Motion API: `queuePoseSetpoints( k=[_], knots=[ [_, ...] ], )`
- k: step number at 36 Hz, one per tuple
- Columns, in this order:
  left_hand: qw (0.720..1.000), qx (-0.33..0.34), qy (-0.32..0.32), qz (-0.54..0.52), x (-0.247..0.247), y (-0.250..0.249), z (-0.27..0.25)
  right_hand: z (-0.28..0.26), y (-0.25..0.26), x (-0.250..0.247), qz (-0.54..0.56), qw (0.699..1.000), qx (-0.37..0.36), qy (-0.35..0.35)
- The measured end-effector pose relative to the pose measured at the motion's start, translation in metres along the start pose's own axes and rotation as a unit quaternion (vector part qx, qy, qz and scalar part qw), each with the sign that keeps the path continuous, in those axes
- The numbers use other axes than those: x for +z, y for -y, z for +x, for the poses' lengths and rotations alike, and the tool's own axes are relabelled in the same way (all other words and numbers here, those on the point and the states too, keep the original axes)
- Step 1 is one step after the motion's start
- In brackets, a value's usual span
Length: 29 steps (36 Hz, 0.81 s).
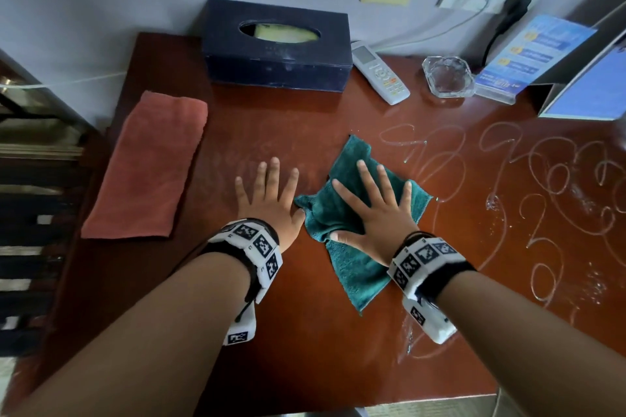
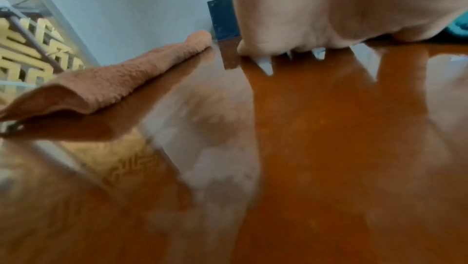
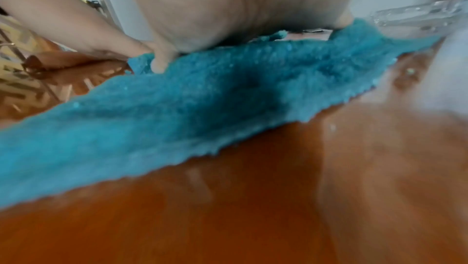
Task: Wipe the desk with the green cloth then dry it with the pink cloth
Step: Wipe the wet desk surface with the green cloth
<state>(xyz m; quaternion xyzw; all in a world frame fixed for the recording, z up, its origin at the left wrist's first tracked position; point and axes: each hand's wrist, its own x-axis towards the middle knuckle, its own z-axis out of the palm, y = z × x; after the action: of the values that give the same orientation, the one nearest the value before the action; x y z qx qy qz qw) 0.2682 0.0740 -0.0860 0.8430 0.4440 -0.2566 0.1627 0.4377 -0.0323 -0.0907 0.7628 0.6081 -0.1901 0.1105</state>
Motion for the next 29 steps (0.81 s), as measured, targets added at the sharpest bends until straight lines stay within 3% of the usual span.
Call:
queuePoseSetpoints(
  k=[5,9,29],
  knots=[
    [1.000,-0.014,0.017,-0.018,0.002,-0.003,0.005,0.017,-0.004,0.003,-0.017,0.998,-0.053,0.027],
    [0.999,-0.017,0.028,-0.020,-0.001,-0.004,0.005,0.020,-0.005,0.005,-0.005,0.998,-0.055,0.026],
    [0.998,-0.016,0.066,-0.018,-0.005,-0.003,0.008,0.081,0.015,-0.019,0.080,0.995,0.055,-0.025]
  ],
)
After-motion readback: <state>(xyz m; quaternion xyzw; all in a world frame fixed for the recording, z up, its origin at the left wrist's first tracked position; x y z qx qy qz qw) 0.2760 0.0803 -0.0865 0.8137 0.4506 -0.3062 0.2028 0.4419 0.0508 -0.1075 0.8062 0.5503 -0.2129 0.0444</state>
